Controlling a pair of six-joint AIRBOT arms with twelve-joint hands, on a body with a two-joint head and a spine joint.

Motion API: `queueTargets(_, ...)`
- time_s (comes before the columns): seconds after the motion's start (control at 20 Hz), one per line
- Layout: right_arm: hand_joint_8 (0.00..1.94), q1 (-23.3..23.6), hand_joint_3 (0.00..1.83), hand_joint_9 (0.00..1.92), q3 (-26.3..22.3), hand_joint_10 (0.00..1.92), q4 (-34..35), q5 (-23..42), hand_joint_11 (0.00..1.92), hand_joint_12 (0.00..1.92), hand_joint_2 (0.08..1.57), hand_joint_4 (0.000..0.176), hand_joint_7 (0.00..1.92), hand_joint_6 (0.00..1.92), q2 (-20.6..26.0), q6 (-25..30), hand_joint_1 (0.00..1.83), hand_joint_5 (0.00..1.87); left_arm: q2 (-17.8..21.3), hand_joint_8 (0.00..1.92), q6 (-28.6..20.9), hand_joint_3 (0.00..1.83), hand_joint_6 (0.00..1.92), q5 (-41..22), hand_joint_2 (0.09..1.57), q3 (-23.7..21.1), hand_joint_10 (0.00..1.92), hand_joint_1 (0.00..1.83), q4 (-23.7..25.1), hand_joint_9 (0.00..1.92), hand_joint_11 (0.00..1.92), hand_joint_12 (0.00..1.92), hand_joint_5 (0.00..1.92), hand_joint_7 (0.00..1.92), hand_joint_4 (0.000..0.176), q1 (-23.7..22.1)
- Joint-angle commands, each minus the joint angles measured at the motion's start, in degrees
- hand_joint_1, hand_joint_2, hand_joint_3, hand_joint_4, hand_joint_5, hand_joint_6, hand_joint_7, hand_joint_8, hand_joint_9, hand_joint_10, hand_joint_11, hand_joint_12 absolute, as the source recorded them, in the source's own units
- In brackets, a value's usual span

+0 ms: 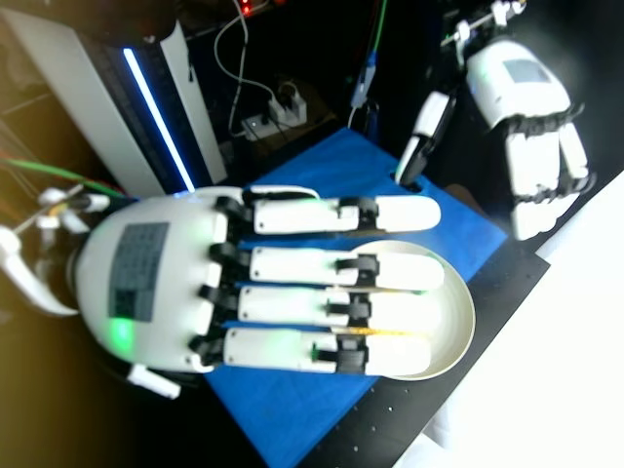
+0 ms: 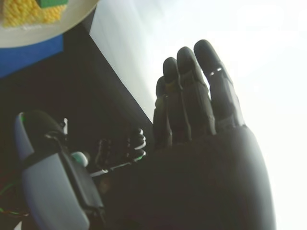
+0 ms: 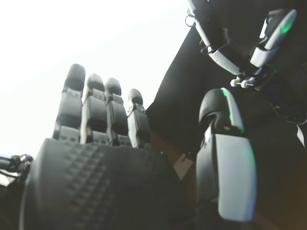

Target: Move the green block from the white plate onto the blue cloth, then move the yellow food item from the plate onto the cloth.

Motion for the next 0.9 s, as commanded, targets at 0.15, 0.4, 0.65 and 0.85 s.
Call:
queueTargets(0.15, 0.01, 1.03, 0.00, 0.22, 0.29, 0.01, 1.33, 6.75, 0.00, 0.61, 1.13, 0.042, 0.29, 0.00, -0.20, 0.23, 0.65, 0.18, -2.24, 0.00, 0.20, 0.00, 0.00, -4.37, 0.75, 1.36, 0.01, 0.70, 0.95, 0.58, 0.24, 0.73, 0.35, 0.59, 0.000, -1.07)
queueTargets(0.4, 0.00, 1.03, 0.00, 0.20, 0.29, 0.00, 1.26, 6.75, 0.00, 0.63, 1.09, 0.066, 0.25, 0.00, -0.45, 0.23, 0.63, 0.19, -5.18, 0.01, 0.23, 0.00, 0.00, -3.45, 0.75, 3.19, 0.01, 0.64, 1.52, 0.53, 0.27, 0.64, 0.35, 0.55, 0.000, 0.14)
queueTargets(0.65, 0.00, 1.03, 0.00, 0.22, 0.27, 0.00, 1.10, 6.76, 0.00, 0.87, 1.02, 0.092, 0.27, 0.00, -0.80, 0.23, 0.59, 0.20, -8.25, 0.00, 0.23, 0.00, 0.00, -2.34, 0.78, 5.63, 0.00, 0.66, 2.10, 0.55, 0.34, 0.62, 0.37, 0.55, 0.000, 1.31)
queueTargets(0.85, 0.01, 1.03, 0.00, 0.31, 0.10, 0.02, 0.97, 6.77, 0.00, 1.12, 1.01, 0.072, 0.31, 0.00, -0.80, 0.23, 0.60, 0.22, -11.18, 0.00, 0.19, 0.00, 0.00, -0.54, 0.78, 8.70, 0.00, 0.66, 2.09, 0.59, 0.36, 0.65, 0.43, 0.59, 0.000, 2.78)
